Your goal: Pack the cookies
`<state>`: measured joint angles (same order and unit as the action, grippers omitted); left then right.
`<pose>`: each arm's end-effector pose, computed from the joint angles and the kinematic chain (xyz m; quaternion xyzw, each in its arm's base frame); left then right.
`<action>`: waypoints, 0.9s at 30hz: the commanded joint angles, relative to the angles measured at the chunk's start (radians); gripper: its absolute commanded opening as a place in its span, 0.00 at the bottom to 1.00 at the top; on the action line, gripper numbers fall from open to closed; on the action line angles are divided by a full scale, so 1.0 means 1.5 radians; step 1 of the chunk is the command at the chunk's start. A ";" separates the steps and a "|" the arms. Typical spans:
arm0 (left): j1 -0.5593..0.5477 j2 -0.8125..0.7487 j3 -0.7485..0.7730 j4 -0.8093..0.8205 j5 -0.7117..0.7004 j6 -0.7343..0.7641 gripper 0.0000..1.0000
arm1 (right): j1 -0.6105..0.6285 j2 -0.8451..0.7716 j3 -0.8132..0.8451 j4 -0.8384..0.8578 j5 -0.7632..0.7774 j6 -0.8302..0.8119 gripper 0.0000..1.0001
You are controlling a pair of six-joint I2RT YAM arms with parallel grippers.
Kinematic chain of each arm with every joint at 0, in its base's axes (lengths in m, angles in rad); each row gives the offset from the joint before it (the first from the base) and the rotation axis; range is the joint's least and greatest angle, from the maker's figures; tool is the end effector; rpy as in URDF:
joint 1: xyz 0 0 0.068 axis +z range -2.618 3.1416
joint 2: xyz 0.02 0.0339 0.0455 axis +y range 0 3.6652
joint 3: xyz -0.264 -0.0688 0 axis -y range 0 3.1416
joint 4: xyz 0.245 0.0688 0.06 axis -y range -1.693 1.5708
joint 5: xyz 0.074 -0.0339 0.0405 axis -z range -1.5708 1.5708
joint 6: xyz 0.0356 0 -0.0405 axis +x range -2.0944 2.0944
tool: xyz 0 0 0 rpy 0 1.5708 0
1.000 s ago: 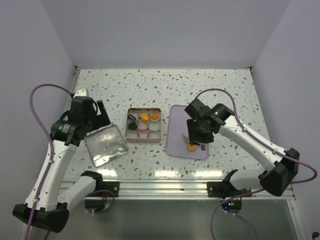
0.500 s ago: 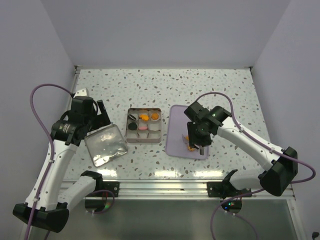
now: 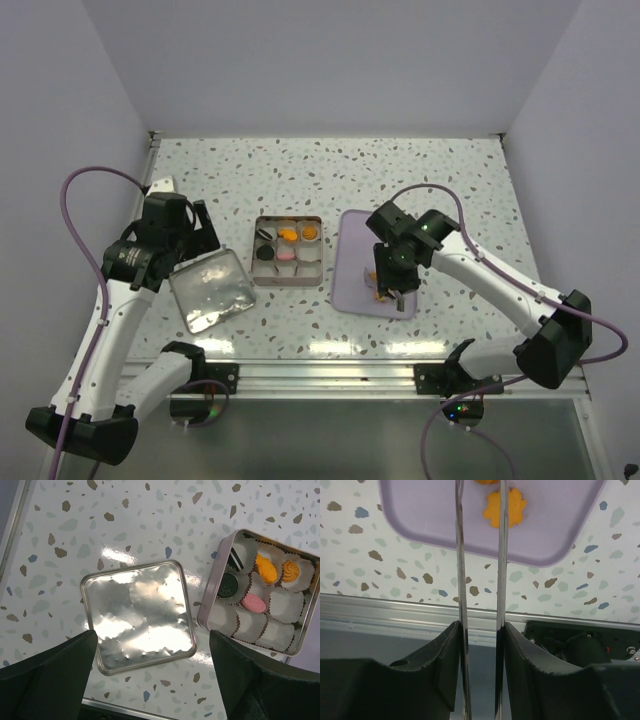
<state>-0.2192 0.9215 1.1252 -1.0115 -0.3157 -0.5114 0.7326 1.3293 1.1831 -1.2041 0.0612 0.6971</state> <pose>0.1612 -0.0246 0.3542 -0.1913 0.8983 0.0049 0.3955 0.1739 0.1535 0.2866 -0.0143 0.9934 0.0491 0.1030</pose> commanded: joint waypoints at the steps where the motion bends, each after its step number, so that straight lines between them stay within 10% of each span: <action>1: -0.002 -0.008 0.008 0.016 -0.015 0.015 1.00 | -0.002 0.025 0.092 -0.007 0.019 -0.002 0.40; 27: -0.002 -0.028 0.040 -0.014 -0.037 0.011 1.00 | 0.061 0.270 0.498 -0.014 -0.063 -0.034 0.39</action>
<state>-0.2192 0.8993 1.1427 -1.0248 -0.3424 -0.5041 0.8238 1.7180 1.8801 -1.2346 -0.0196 0.6609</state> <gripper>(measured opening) 0.997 0.392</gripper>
